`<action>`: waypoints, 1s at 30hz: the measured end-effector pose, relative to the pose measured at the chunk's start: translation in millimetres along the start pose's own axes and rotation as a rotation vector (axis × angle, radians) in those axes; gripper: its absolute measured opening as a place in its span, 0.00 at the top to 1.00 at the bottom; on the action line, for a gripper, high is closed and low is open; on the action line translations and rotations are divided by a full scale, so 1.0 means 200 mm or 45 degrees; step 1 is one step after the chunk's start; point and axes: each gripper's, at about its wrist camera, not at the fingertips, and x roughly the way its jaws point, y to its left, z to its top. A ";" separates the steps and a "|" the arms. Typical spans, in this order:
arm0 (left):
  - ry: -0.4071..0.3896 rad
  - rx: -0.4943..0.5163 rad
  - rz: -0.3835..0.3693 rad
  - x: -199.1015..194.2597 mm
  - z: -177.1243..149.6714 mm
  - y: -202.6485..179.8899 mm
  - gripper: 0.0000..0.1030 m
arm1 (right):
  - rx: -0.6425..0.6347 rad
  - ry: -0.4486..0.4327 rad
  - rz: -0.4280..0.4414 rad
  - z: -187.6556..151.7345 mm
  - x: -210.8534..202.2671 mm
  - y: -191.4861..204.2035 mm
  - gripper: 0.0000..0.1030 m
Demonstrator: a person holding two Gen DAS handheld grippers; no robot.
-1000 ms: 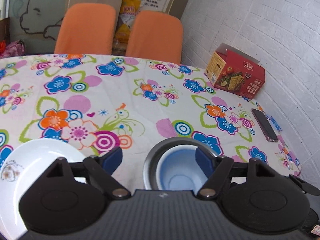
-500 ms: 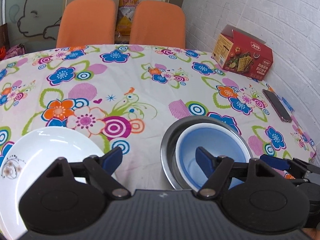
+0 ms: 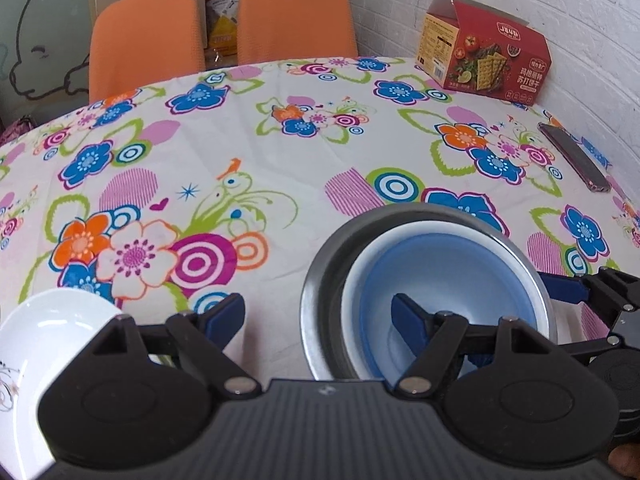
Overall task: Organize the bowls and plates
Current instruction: 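Lower the blue bowl into the white bowl and open the left gripper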
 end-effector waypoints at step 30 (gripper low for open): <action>0.013 -0.017 -0.150 0.05 0.00 -0.03 0.62 | 0.085 -0.069 0.138 -0.02 -0.02 0.07 0.26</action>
